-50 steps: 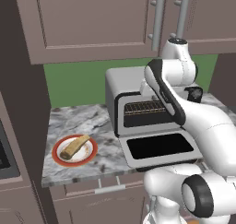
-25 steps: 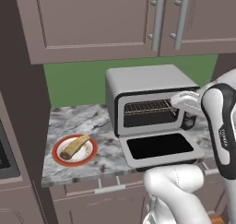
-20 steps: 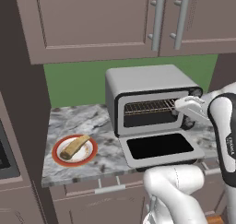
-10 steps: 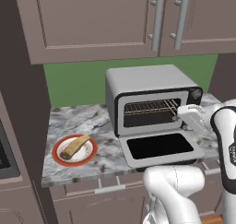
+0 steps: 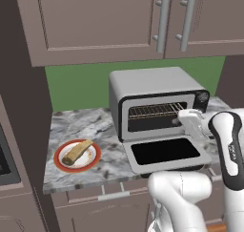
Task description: Pull the toaster oven rack outwards. Pick up the baguette from the plate and place it on the toaster oven rack. Close the toaster oven door fully and set the temperature to the lowest setting.
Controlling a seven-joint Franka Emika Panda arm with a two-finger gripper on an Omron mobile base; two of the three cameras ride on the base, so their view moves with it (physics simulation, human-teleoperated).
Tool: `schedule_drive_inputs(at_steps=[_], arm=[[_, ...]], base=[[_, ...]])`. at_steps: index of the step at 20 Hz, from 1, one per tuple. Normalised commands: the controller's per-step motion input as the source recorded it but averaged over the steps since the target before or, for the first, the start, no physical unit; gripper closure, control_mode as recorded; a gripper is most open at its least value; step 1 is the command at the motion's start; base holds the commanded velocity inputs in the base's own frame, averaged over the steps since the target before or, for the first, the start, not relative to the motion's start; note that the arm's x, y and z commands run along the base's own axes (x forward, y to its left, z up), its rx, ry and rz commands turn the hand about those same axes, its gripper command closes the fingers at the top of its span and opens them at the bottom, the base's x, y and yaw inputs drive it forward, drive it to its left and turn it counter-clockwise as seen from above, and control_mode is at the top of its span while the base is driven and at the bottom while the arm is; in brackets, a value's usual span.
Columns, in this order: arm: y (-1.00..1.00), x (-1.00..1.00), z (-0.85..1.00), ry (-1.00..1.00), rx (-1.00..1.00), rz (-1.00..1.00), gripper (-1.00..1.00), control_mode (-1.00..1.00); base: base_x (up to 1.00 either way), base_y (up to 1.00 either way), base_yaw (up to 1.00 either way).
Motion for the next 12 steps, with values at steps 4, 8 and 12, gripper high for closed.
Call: schedule_drive_inputs(at_steps=[4, 8, 12], arm=[[0.00, 0.40, -0.09, 0.00, 0.04, 0.00, -1.00, -1.00], [-0.02, 0.32, -0.08, 0.00, 0.03, 0.00, -1.00, -1.00], [-0.02, 0.33, -0.10, 0.00, 0.03, 0.00, -1.00, -1.00]], base=[[0.00, 0.00, 0.00], [0.00, 0.00, 0.00], [0.00, 0.00, 0.00]])
